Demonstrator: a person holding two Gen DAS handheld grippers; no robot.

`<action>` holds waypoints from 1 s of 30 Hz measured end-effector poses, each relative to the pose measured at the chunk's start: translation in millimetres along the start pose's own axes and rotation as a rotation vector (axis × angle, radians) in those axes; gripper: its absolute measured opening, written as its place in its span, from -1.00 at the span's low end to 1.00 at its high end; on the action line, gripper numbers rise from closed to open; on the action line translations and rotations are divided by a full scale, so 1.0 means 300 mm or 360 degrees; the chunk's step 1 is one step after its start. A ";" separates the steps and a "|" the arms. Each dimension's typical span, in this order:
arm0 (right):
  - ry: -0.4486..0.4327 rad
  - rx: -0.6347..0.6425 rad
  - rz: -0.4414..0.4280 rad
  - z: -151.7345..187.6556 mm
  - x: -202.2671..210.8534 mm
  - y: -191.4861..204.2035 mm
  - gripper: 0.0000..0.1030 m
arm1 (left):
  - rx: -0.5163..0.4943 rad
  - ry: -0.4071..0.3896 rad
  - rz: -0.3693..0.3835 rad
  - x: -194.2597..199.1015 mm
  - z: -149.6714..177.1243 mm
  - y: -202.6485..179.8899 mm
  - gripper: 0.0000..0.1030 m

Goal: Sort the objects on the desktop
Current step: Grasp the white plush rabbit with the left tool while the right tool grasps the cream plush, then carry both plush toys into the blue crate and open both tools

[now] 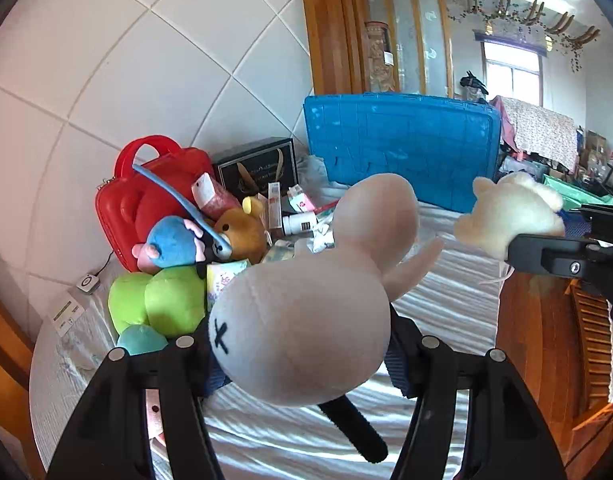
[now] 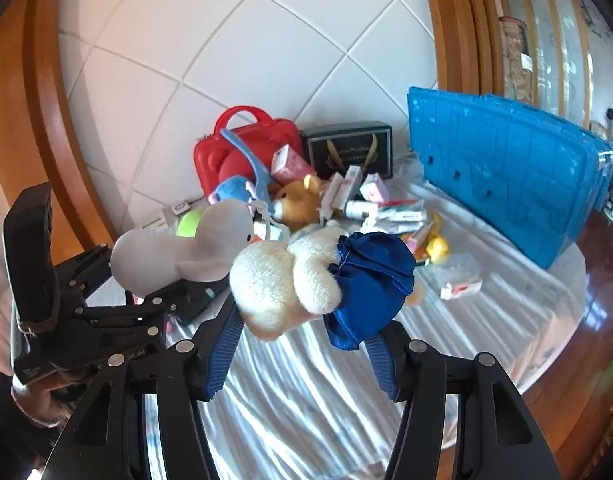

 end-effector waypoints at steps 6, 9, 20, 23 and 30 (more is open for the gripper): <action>-0.0137 0.0094 -0.0006 -0.124 0.126 -0.207 0.12 | 0.0006 -0.0111 -0.0080 -0.061 -0.142 -0.195 0.20; -0.0198 0.0084 0.0026 -0.179 0.166 -0.305 0.12 | -0.0002 -0.0122 -0.0057 -0.126 -0.204 -0.276 0.20; -0.0406 -0.0010 0.0195 -0.389 0.187 -0.643 0.14 | -0.0080 -0.0280 0.0131 -0.389 -0.499 -0.494 0.20; -0.0457 -0.0025 0.0258 -0.447 0.177 -0.738 0.15 | -0.0135 -0.0323 0.0185 -0.467 -0.580 -0.573 0.20; -0.0575 -0.0066 0.0341 -0.583 0.139 -1.038 0.17 | -0.0174 -0.0380 0.0254 -0.682 -0.768 -0.786 0.20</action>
Point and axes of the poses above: each gripper's, at about its wrist camera, not at the fingertips, and x roughly against the way its jaws point, y to its left, z to its underside, the point moved 1 cm from there along -x, roughly the way its jaws point, and after that the axes turned 9 degrees about -y, right-handed, at the moved point
